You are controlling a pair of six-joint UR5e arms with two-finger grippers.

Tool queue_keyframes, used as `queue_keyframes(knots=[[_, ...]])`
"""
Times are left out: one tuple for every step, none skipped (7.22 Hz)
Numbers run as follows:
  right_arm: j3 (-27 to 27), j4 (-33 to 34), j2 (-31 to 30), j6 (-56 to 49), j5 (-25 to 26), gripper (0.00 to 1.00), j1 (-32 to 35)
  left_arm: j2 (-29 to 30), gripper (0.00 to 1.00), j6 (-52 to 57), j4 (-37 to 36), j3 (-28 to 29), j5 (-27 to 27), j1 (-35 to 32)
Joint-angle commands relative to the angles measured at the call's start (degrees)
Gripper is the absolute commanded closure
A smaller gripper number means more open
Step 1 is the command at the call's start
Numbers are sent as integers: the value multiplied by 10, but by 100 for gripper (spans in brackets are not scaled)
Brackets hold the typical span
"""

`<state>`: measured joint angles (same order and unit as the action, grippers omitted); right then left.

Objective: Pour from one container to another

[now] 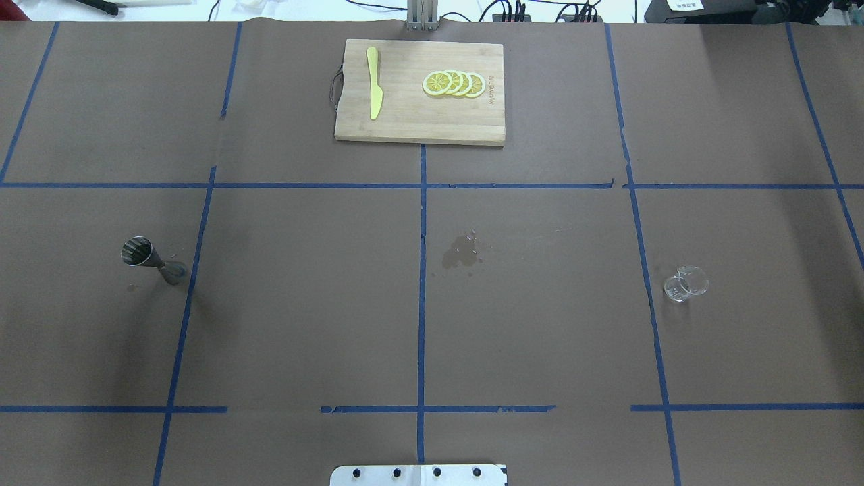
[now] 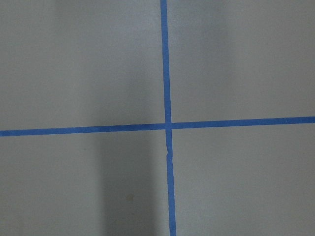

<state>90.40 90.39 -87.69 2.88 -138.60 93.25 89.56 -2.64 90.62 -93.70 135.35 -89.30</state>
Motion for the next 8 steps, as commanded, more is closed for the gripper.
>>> queue_keyframes(knots=[[-1,-23,-1,35,2,0,0,0,0,0,1,-1,0,0],[-4,-31,-2,56,12,0,0,0,0,1,1,-1,0,0],[-10,-46,-2,56,17,0,0,0,0,1,1,0,0,0],[-28,-75,-4,56,17,0,0,0,0,1,1,0,0,0],[-44,-107,-6,56,17,0,0,0,0,1,1,0,0,0],[-45,-115,-7,56,17,0,0,0,0,1,1,0,0,0],[-45,-115,-7,57,17,0,0,0,0,1,1,-1,0,0],[-44,-116,-6,56,17,0,0,0,0,3,2,-2,0,0]])
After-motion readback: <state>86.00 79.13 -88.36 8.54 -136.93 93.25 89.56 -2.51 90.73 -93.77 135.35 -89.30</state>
